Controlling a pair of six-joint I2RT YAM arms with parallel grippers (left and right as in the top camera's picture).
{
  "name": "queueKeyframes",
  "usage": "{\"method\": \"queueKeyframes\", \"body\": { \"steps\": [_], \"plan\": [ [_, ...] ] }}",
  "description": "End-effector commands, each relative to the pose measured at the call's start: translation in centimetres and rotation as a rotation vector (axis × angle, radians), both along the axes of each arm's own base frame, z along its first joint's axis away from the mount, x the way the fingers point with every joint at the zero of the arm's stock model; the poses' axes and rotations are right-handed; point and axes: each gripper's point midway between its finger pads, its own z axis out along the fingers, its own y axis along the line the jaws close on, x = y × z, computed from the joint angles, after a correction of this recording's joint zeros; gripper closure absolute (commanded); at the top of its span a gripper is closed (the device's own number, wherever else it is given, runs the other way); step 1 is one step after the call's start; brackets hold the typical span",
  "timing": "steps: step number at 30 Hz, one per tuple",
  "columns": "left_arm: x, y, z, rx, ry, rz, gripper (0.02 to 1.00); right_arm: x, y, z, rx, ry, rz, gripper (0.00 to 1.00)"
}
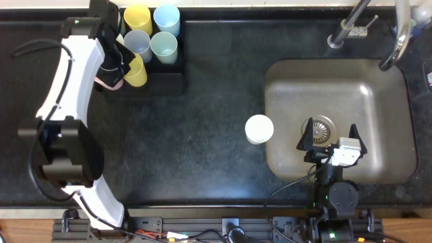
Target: Store Cups
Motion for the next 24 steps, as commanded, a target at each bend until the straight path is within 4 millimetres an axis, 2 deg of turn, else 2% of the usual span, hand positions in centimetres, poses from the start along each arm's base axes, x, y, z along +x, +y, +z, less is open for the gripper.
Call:
{"method": "queueKeyframes", "body": {
  "steps": [1, 10, 12, 14, 15, 16, 18, 19, 20, 23, 24],
  "plan": [
    [0.96, 0.05, -1.02, -0.003, -0.003, -0.011, 0.982, 0.04, 0.16, -0.31, -0.003, -0.001, 0.007, 0.003],
    [1.17, -0.17, -1.58, -0.014, 0.002, -0.014, 0.982, 0.04, 0.16, -0.31, -0.003, -0.001, 0.007, 0.005],
    [1.08, -0.17, -1.59, -0.014, 0.005, -0.014, 0.836, 0.04, 0.16, -0.31, -0.003, -0.001, 0.007, 0.003],
    [0.88, -0.18, -1.62, -0.014, 0.013, -0.014, 0.748, 0.04, 0.16, -0.31, -0.003, -0.001, 0.007, 0.003],
    [0.77, -0.18, -1.63, -0.014, 0.018, -0.014, 0.599, 0.04, 0.16, -0.31, -0.003, -0.001, 0.007, 0.005],
    [0.66, -0.18, -1.65, -0.014, 0.023, -0.014, 0.531, 0.04, 0.16, -0.31, -0.003, -0.001, 0.007, 0.005],
    [0.46, -0.17, -1.67, -0.014, 0.031, -0.014, 0.529, 0.04, 0.16, -0.31, -0.003, -0.001, 0.007, 0.005],
    [0.43, -0.17, -1.67, -0.014, 0.032, -0.014, 0.478, 0.04, 0.16, -0.31, -0.003, -0.001, 0.007, 0.005],
    [0.43, -0.17, -1.67, -0.014, 0.032, -0.014, 0.367, 0.04, 0.16, -0.31, -0.003, -0.001, 0.007, 0.005],
    [0.42, -0.23, -1.53, -0.017, 0.029, -0.015, 0.259, 0.04, 0.16, -0.31, -0.003, -0.001, 0.007, 0.003],
    [0.44, -0.24, -1.42, -0.018, 0.026, -0.015, 0.169, 0.04, 0.16, -0.31, -0.003, -0.001, 0.007, 0.005]
  ]
}}
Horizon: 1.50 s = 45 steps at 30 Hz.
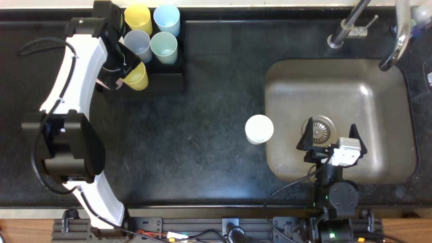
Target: Store Cups
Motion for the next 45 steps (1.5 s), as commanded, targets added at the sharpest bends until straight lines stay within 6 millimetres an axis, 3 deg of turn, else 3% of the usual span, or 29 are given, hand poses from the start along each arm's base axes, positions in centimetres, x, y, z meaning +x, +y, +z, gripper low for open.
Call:
{"method": "queueKeyframes", "body": {
  "steps": [1, 2, 6, 13, 16, 18, 21, 23, 25, 26, 29, 31, 34, 38, 41, 45],
  "plan": [
    [0.1, 0.1, 0.2, -0.003, -0.003, 0.002, 0.062, 0.0, 0.2, -0.3, -0.003, -0.001, 0.008, 0.003],
    [0.1, 0.0, 0.5, -0.003, -0.010, 0.001, 0.018, 0.0, 0.2, -0.3, -0.003, -0.001, 0.008, 0.005],
    [-0.3, -0.3, 3.7, -0.001, -0.077, -0.009, 0.018, 0.0, 0.2, -0.3, -0.002, -0.001, 0.008, 0.003],
    [-2.6, -0.7, 12.5, 0.029, -0.272, -0.140, 0.018, 0.0, 0.2, -0.3, -0.003, -0.001, 0.008, 0.005],
    [-5.5, -0.6, 16.4, 0.060, -0.337, -0.228, 0.018, 0.0, 0.2, -0.3, -0.002, -0.001, 0.008, 0.003],
    [-8.7, -0.5, 19.5, 0.097, -0.380, -0.320, 0.018, 0.0, 0.2, -0.3, -0.003, -0.001, 0.008, 0.003],
    [-13.0, -0.4, 21.3, 0.145, -0.428, -0.424, 0.018, 0.0, 0.2, -0.3, -0.003, -0.001, 0.008, 0.003],
    [-15.6, -0.3, 20.9, 0.163, -0.441, -0.461, 0.018, 0.0, 0.2, -0.3, -0.003, -0.001, 0.008, 0.005],
    [-19.0, -0.2, 18.2, 0.222, -0.474, -0.574, 0.018, 0.0, 0.2, -0.3, -0.003, -0.001, 0.008, 0.003],
    [-19.6, -0.2, 17.1, 0.253, -0.505, -0.624, 0.018, 0.0, 0.2, -0.3, -0.003, -0.001, 0.008, 0.005],
    [-19.1, -1.7, 14.5, 0.351, -0.710, -0.821, 0.018, 0.0, 0.2, -0.3, -0.003, -0.001, 0.008, 0.007],
    [-17.9, -2.3, 14.0, 0.417, -0.866, -0.860, 0.018, 0.0, 0.2, -0.3, -0.003, -0.001, 0.008, 0.003],
    [-16.0, -2.7, 14.7, 0.544, -1.158, -0.822, 0.018, 0.0, 0.2, -0.3, -0.003, -0.001, 0.008, 0.003],
    [-15.9, -2.7, 16.7, 0.689, -1.462, -0.744, 0.020, 0.0, 0.2, -0.3, -0.003, -0.001, 0.008, 0.003],
    [-16.6, -2.6, 16.4, 0.752, -1.540, -0.731, 0.018, 0.0, 0.2, -0.3, -0.003, -0.001, 0.008, 0.003],
    [-16.9, -2.4, 13.7, 0.741, -1.492, -0.736, 0.020, 0.0, 0.2, -0.3, -0.003, -0.001, 0.008, 0.003]
  ]
}}
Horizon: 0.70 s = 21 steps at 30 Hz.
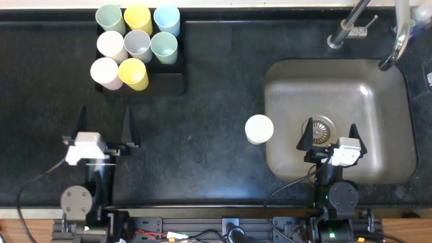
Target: Store Cups
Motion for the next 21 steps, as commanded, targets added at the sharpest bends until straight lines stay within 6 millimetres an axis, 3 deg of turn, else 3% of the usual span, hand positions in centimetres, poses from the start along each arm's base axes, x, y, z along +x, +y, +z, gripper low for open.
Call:
{"method": "queueKeyframes", "body": {
  "steps": [1, 6, 18, 21],
  "plan": [
    [-0.5, -0.1, -3.0, 0.045, 0.049, 0.003, 0.018, 0.0, 0.2, -0.3, -0.003, -0.001, 0.008, 0.003],
    [-0.6, -0.1, -6.1, 0.048, 0.150, 0.000, 0.018, 0.0, 0.2, -0.3, -0.003, -0.001, 0.008, 0.003],
    [-0.7, -0.3, -10.4, 0.052, 0.289, -0.015, 0.020, 0.0, 0.2, -0.3, -0.003, -0.001, 0.008, 0.003],
    [-0.7, -0.3, -10.3, 0.052, 0.286, -0.013, 0.020, 0.0, 0.2, -0.3, -0.003, -0.001, 0.008, 0.003]
  ]
}}
